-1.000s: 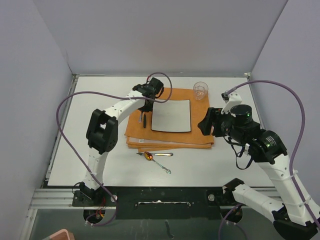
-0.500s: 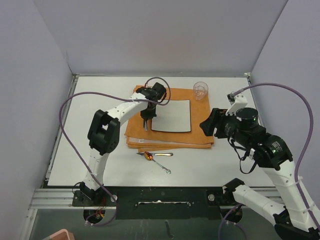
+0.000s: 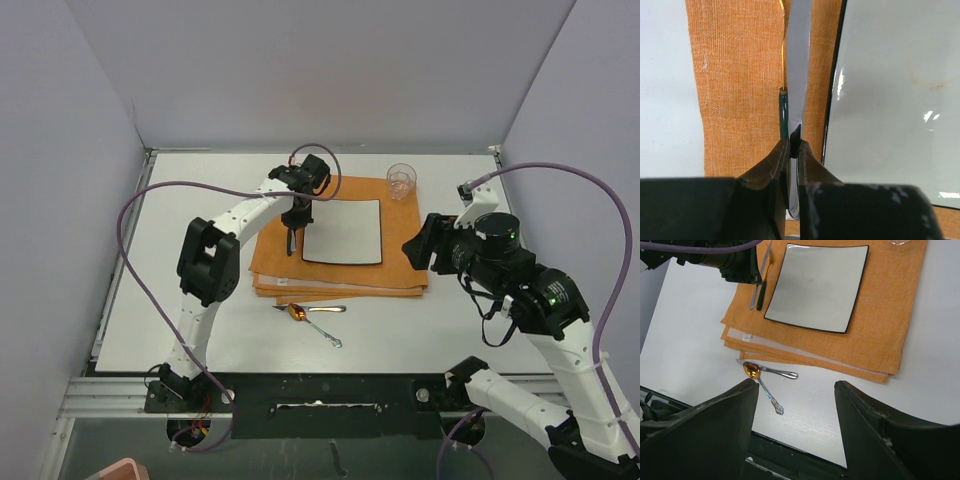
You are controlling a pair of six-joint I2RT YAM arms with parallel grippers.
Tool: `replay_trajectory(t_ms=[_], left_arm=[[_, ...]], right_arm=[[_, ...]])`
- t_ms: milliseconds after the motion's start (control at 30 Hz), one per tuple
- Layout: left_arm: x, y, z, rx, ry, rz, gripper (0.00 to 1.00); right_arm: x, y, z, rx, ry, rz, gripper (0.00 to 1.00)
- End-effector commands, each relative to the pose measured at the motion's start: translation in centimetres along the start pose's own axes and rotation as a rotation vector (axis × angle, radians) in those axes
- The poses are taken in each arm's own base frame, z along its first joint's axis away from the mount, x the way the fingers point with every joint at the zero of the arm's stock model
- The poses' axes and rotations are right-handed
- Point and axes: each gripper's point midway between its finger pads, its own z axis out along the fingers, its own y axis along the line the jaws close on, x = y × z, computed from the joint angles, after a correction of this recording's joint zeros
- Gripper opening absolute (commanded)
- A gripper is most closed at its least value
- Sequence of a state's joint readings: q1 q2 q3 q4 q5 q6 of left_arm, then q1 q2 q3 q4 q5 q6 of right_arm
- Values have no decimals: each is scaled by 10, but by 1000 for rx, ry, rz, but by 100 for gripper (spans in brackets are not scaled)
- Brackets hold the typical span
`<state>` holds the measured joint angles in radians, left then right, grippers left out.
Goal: Set the dinner table for one person
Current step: Adjust the knife on the napkin.
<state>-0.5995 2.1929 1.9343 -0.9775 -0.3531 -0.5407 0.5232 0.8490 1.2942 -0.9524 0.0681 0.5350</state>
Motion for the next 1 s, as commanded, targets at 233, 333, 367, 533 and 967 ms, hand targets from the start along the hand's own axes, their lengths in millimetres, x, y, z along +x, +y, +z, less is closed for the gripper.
replay_trajectory(t_ms=[233, 333, 367, 533, 967], left_arm=[[-13, -18, 22, 53, 1, -33, 0], [-8, -18, 29, 54, 13, -36, 0], [-6, -19, 32, 54, 17, -36, 0], [-1, -17, 46, 38, 23, -30, 0], [-1, -16, 71, 43, 46, -69, 0]], right_arm=[[-25, 5, -1, -3, -71, -9, 63], [-25, 6, 1, -5, -69, -9, 63], [-26, 7, 2, -7, -70, -10, 63], [-30, 9, 3, -7, -68, -26, 63], [-36, 9, 2, -2, -73, -50, 64]])
